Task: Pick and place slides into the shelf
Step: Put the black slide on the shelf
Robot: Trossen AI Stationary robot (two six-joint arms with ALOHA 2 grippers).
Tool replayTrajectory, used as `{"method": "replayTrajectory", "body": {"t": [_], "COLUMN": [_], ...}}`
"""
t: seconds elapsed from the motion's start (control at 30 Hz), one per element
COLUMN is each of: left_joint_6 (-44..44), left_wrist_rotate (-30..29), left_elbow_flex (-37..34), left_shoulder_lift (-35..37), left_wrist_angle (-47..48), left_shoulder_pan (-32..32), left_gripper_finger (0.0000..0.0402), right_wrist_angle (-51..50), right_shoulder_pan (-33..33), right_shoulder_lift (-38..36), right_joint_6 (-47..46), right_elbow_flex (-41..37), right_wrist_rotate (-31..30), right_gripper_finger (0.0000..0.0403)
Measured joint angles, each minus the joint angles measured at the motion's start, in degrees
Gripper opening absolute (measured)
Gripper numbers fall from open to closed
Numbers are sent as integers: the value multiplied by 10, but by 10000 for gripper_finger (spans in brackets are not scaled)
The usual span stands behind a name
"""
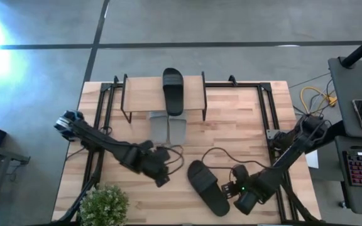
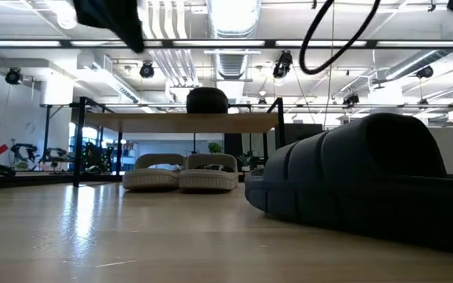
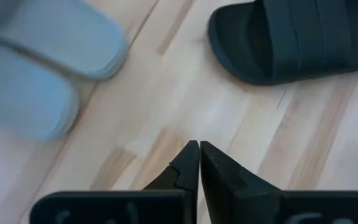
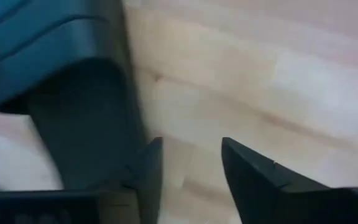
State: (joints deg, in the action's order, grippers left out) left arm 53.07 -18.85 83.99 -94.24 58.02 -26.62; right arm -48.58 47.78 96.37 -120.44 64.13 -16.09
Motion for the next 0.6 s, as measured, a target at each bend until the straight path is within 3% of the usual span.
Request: {"method": "replayTrajectory", "body": {"t": [0.23,0.33,0.5,0.6], "left_joint_6": [138,180,202,201], "left_wrist_rotate": [-50,-67,-76,-75], "left_elbow_flex": [-69,-92,-110,-116], "left_shoulder_lift": [90,114,129,128], "left_wrist_angle": [0,1,0,0], "left_shoulder_pan": [-60,-83,-98,-98], "left_gripper_finger": [0,0,0,0], "right_wrist_angle": [51,139,300,329], "right_shoulder_pan": [-58,-92,-153,-179], "right_shoulder_lift": [2,1,20,21], "right_joint_6": [119,204,356,399], "right_elbow_flex": [-56,-70,-77,-61], "right_wrist_rotate": [10,28,71,71], "right_gripper_finger": [74,47,28,27]}}
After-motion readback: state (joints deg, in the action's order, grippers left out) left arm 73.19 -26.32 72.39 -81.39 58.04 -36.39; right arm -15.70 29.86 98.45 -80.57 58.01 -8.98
